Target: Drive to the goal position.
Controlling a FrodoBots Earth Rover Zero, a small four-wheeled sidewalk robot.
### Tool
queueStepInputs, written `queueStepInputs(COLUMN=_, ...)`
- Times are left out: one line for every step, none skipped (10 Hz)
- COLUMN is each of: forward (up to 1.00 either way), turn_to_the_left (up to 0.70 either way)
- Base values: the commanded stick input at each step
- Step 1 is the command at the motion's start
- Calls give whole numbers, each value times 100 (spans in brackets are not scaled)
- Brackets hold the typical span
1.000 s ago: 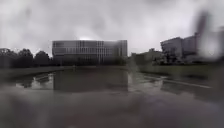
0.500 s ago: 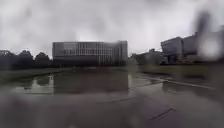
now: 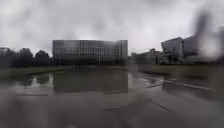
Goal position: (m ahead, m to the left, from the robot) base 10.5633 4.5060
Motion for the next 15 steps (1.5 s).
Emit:
queueStepInputs(forward=70, turn_to_the_left=0)
queueStepInputs(forward=70, turn_to_the_left=0)
queueStepInputs(forward=70, turn_to_the_left=0)
queueStepInputs(forward=70, turn_to_the_left=0)
queueStepInputs(forward=70, turn_to_the_left=0)
queueStepInputs(forward=70, turn_to_the_left=0)
queueStepInputs(forward=70, turn_to_the_left=0)
queueStepInputs(forward=70, turn_to_the_left=0)
queueStepInputs(forward=70, turn_to_the_left=0)
queueStepInputs(forward=70, turn_to_the_left=0)
queueStepInputs(forward=70, turn_to_the_left=0)
queueStepInputs(forward=70, turn_to_the_left=0)
queueStepInputs(forward=70, turn_to_the_left=0)
queueStepInputs(forward=70, turn_to_the_left=0)
queueStepInputs(forward=70, turn_to_the_left=0)
